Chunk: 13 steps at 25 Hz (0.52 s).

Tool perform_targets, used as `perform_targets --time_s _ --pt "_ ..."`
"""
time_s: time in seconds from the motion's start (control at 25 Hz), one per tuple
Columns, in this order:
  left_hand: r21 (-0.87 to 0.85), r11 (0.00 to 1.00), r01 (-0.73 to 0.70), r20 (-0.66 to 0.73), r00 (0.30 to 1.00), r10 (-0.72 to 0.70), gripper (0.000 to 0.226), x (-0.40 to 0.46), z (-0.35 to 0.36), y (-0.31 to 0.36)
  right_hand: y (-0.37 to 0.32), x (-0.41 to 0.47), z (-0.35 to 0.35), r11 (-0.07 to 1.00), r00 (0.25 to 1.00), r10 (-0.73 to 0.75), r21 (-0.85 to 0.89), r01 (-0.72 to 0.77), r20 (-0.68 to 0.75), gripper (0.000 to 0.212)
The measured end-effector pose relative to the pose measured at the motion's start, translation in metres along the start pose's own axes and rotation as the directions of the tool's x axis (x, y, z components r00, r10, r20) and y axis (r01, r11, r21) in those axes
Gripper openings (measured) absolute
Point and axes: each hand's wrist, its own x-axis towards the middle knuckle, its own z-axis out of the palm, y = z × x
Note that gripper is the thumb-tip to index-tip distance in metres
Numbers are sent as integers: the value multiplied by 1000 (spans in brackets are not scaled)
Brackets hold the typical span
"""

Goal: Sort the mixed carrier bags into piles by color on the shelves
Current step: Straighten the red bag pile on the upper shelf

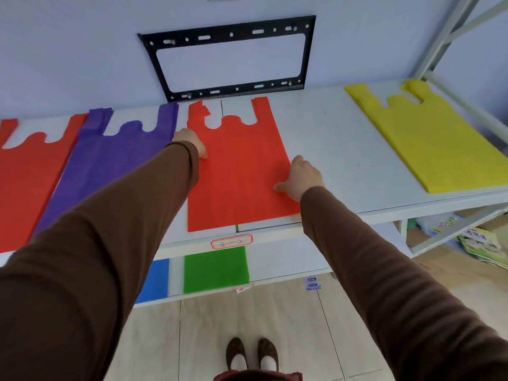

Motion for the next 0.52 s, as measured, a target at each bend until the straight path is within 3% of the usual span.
perform_targets --time_s 0.12,0.2,0.32,0.4,0.44,0.52 --pt "-56 997 46 91 995 -40 61 8 -2 -1 -1 7 -6 1000 992 6 9 -7 123 53" --pt "-259 963 67 146 989 -30 55 15 -2 -11 0 10 -7 999 984 -21 37 14 174 40" --pt "-714 698 56 129 990 53 50 3 5 -19 9 10 -7 964 991 -71 263 39 113 27" --pt "-815 579 5 90 989 119 78 -16 9 -22 16 6 -6 831 993 -68 556 3 96 40" --pt "-812 582 -49 79 978 191 94 -24 12 -24 17 2 -7 748 989 -87 663 -12 116 54" --pt "-731 653 -198 43 942 333 96 -32 14 -27 16 -2 -11 697 981 -160 716 33 111 74"
